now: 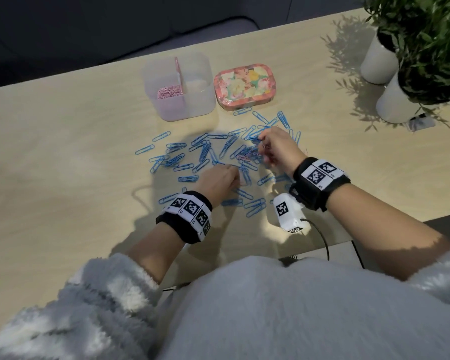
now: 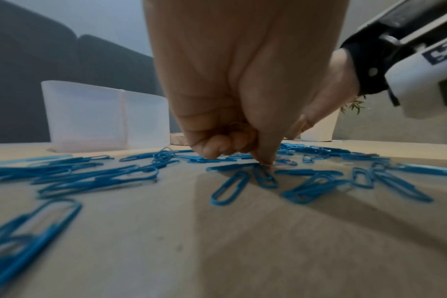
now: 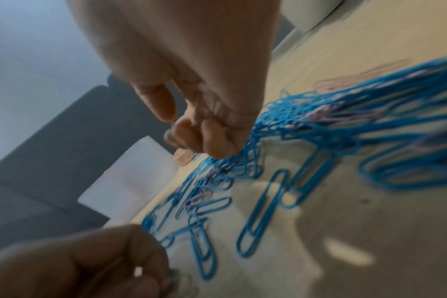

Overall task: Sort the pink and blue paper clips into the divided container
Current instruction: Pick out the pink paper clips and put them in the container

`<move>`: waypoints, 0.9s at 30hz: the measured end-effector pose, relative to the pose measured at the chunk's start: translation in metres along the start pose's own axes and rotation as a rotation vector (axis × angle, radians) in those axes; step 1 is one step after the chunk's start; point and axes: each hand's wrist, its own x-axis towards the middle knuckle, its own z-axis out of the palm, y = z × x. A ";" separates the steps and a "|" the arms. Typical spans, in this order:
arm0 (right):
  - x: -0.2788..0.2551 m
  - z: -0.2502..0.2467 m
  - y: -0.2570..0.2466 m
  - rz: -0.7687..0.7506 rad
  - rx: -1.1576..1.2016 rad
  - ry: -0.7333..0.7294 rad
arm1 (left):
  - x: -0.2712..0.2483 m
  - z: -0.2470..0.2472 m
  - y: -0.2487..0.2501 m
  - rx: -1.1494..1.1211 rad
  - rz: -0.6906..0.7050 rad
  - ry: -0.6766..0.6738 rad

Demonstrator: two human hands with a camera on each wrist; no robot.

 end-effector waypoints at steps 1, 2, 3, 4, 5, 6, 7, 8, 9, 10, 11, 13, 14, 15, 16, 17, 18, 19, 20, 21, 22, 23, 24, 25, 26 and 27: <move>0.003 0.005 0.000 -0.037 -0.112 -0.017 | -0.003 0.000 -0.002 -0.013 -0.004 0.012; 0.005 0.010 0.001 -0.116 -0.289 -0.041 | -0.007 0.000 -0.003 -0.036 -0.019 0.024; 0.006 0.013 0.004 -0.195 -0.502 -0.061 | -0.010 -0.001 -0.004 -0.063 -0.046 0.041; 0.007 0.016 0.007 -0.249 -0.697 -0.071 | -0.014 -0.004 -0.004 -0.096 -0.079 0.064; 0.008 0.019 0.010 -0.273 -0.849 -0.079 | -0.018 -0.007 -0.006 -0.140 -0.114 0.090; 0.008 0.020 0.012 -0.298 -0.957 -0.090 | -0.021 -0.011 -0.008 -0.191 -0.145 0.121; 0.009 0.021 0.013 -0.310 -1.023 -0.104 | -0.023 -0.016 -0.010 -0.241 -0.173 0.157; 0.010 0.021 0.012 -0.315 -1.041 -0.116 | -0.024 -0.022 -0.015 -0.282 -0.205 0.195; 0.010 0.020 0.010 -0.312 -1.022 -0.127 | -0.024 -0.030 -0.020 -0.311 -0.244 0.235; 0.010 0.018 0.010 -0.307 -0.969 -0.131 | -0.021 -0.038 -0.026 -0.323 -0.286 0.270; 0.011 0.017 0.008 -0.305 -0.881 -0.129 | -0.017 -0.048 -0.034 -0.328 -0.326 0.309; 0.011 0.013 0.003 -0.275 -0.639 -0.115 | -0.006 -0.069 -0.051 -0.309 -0.371 0.381; 0.012 0.010 -0.002 -0.243 -0.526 -0.113 | 0.001 -0.080 -0.059 -0.285 -0.387 0.411; 0.011 0.006 -0.007 -0.201 -0.459 -0.128 | 0.008 -0.092 -0.066 -0.258 -0.399 0.439; 0.009 0.003 -0.012 -0.163 -0.423 -0.149 | 0.016 -0.103 -0.072 -0.236 -0.413 0.462; 0.008 0.001 -0.016 -0.129 -0.406 -0.174 | 0.024 -0.113 -0.078 -0.221 -0.433 0.473; 0.007 0.000 -0.020 -0.097 -0.381 -0.196 | 0.032 -0.123 -0.083 -0.206 -0.455 0.472; 0.005 -0.002 -0.024 -0.064 -0.356 -0.217 | 0.040 -0.132 -0.088 -0.185 -0.474 0.471; 0.004 -0.003 -0.028 -0.026 -0.329 -0.240 | 0.049 -0.139 -0.093 -0.163 -0.495 0.469; 0.003 -0.004 -0.031 0.013 -0.303 -0.270 | 0.057 -0.145 -0.097 -0.143 -0.519 0.467; 0.002 -0.004 -0.034 0.052 -0.268 -0.305 | 0.064 -0.150 -0.101 -0.121 -0.545 0.457; 0.000 -0.004 -0.037 0.085 -0.228 -0.330 | 0.070 -0.153 -0.105 -0.091 -0.562 0.438; 0.000 -0.004 -0.039 0.112 -0.187 -0.346 | 0.075 -0.154 -0.109 -0.055 -0.563 0.405; 0.000 -0.004 -0.041 0.136 -0.158 -0.355 | 0.077 -0.154 -0.111 -0.024 -0.558 0.365; 0.001 -0.003 -0.042 0.160 -0.134 -0.357 | 0.079 -0.154 -0.112 -0.008 -0.550 0.334; 0.003 -0.003 -0.042 0.183 -0.120 -0.358 | 0.079 -0.153 -0.113 -0.011 -0.539 0.315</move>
